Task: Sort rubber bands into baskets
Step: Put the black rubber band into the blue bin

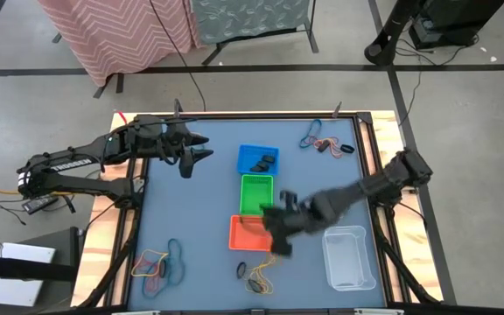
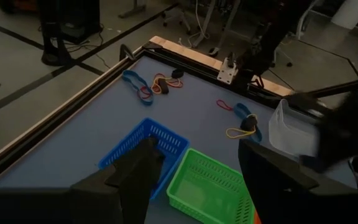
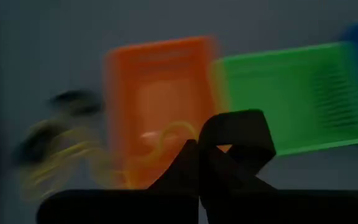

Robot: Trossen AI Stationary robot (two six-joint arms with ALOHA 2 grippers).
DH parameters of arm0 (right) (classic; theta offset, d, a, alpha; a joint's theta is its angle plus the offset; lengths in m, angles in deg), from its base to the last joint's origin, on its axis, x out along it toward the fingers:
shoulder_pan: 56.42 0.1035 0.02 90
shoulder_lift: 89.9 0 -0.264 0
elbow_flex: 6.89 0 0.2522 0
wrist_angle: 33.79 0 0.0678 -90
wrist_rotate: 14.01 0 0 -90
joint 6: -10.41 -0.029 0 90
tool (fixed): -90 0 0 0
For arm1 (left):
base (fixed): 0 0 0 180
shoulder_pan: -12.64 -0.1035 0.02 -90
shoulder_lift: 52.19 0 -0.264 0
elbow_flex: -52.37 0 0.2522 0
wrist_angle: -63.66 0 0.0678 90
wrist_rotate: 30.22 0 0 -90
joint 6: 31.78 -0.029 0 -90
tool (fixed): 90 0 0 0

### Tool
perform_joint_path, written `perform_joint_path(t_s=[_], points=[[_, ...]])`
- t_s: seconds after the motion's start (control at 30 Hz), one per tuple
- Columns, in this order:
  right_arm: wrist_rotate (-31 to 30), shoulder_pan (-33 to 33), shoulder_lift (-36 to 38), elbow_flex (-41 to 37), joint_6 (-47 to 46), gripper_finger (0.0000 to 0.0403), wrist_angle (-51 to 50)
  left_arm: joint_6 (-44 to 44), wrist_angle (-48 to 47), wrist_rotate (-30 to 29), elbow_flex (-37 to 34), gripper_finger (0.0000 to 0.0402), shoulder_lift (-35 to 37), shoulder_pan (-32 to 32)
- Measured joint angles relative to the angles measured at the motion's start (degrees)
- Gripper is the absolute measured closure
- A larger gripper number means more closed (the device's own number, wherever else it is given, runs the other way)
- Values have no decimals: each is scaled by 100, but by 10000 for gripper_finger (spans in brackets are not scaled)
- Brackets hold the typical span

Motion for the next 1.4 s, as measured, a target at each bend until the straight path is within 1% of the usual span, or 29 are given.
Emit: perform_joint_path(t_s=[0.07, 0.17, 0.23, 0.33, 0.43, 0.63, 0.73, 0.83, 0.97, 1.07, 1.23, 1.27, 1.4], points=[[136, -412, 53, -26, 228, 394, 167, 66, 0, -4, 0, 169, 1, 0], [936, -850, 70, -33, 692, 394, 498, 185, 2, -23, 1, 169, 1, 0], [1413, -911, 50, -35, 835, 394, 644, 283, 2, -56, 1, 169, 2, 0], [1919, -756, 63, -35, 976, 394, 676, 318, 6, -94, 1, 169, 1, 0], [2295, -466, 218, -41, 956, 394, 588, 321, 31, -213, 1, 169, -1, -1], [2873, 306, 590, -35, 501, 395, 690, 296, 114, -470, 1, 169, -82, -1], [2898, 648, 594, -35, 351, 395, 773, 294, 213, -470, 4, 169, -217, -2], [2906, 841, 503, -107, 359, 395, 1076, 292, 190, -467, 3, 169, -422, -2], [2966, 871, 253, -297, 379, 395, 1277, 292, 163, -307, 1, 170, -753, -2], [2991, 859, 203, -312, 376, 395, 1149, 290, 253, -128, 2, 169, -969, 0], [2534, 805, 323, -310, 273, 395, 820, 281, 482, 9, 1, 169, -1197, -2], [2346, 770, 376, -309, 244, 395, 706, 279, 641, 50, 2, 169, -1226, -2], [1526, 475, 469, -308, 368, 395, 248, 262, 758, 90, 1, 169, -1236, -2]])
